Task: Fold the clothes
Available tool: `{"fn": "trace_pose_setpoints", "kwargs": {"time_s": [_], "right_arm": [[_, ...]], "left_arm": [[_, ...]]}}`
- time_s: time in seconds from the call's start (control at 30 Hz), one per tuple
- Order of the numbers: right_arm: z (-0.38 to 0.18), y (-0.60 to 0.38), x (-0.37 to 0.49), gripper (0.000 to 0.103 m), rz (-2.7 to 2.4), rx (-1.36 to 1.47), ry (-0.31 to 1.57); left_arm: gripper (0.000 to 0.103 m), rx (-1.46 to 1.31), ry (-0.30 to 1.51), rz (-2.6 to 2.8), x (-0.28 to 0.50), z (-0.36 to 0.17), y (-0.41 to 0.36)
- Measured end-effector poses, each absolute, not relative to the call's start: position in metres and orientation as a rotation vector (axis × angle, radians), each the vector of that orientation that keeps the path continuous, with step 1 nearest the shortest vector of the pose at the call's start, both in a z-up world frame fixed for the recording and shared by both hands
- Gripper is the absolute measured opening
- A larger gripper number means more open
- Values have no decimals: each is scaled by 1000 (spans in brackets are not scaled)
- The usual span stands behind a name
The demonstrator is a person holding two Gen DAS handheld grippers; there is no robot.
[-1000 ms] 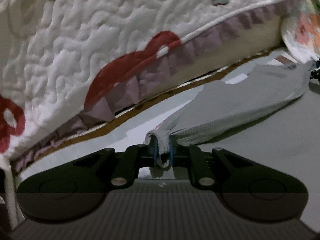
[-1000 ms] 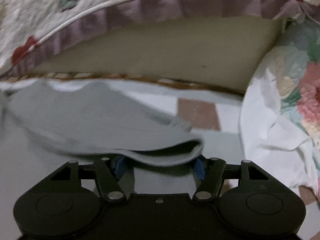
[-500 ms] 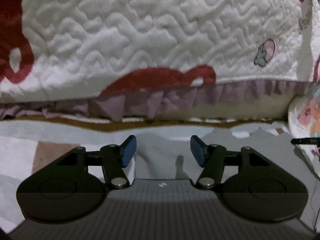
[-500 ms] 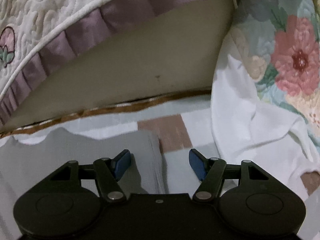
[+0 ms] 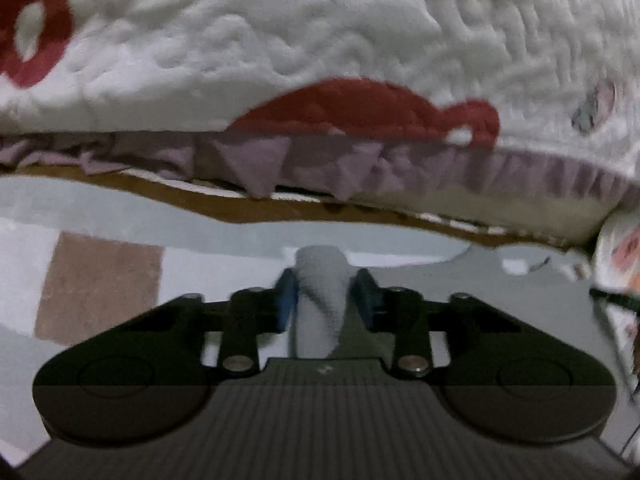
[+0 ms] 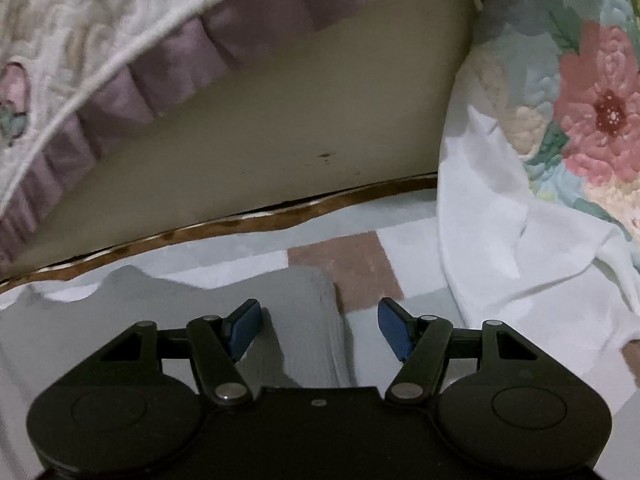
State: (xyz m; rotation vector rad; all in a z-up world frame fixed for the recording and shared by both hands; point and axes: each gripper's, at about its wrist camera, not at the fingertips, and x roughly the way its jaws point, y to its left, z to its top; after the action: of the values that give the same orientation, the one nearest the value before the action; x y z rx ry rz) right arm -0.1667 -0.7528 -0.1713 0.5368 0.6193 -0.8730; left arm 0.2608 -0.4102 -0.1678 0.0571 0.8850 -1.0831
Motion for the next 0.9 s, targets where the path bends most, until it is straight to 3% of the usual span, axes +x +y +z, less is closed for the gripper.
{"fn": "trace_pose_setpoints", "kwargs": {"time_s": [0.07,0.1,0.13,0.17,0.2,0.37,0.53,0.6,0.67,0.73,0.83,0.9], "right_arm": [[-175,-755,-158,71,-867,545,604],[-175,-755,-154,63,-856,534,598],[-173,-752,-149,29,-834,502,604],[-169,-746,-145,8,-830,444,602],[-166,-742,-141,7,-838,396,601],[-157,-738,-137,6,-932,300,599],[-155,-742,-133,7,-988,248,642],[-155,-743,-132,14,-1010,226,660],[-147,-728,-130,20,-1043,102,637],[-134,-716,-142,47,-1018,168,545],[-119,-701,-159,50,-924,347,429],[-118,-684,-159,51,-782,430,493]], "left_arm": [[9,92,845,-1102,253,-166,-412],[6,109,824,-1111,249,-165,-414],[6,126,804,-1121,245,-164,-415],[6,135,781,-1128,244,-160,-414],[6,143,758,-1135,242,-156,-413],[6,-16,739,-1216,257,-145,-400],[13,107,807,-1065,265,-171,-417],[21,99,777,-1026,257,-163,-410],[36,76,750,-1028,247,-152,-401],[39,117,739,-1145,227,-138,-388],[39,187,718,-1240,191,-123,-371],[43,236,704,-1276,165,-115,-359]]}}
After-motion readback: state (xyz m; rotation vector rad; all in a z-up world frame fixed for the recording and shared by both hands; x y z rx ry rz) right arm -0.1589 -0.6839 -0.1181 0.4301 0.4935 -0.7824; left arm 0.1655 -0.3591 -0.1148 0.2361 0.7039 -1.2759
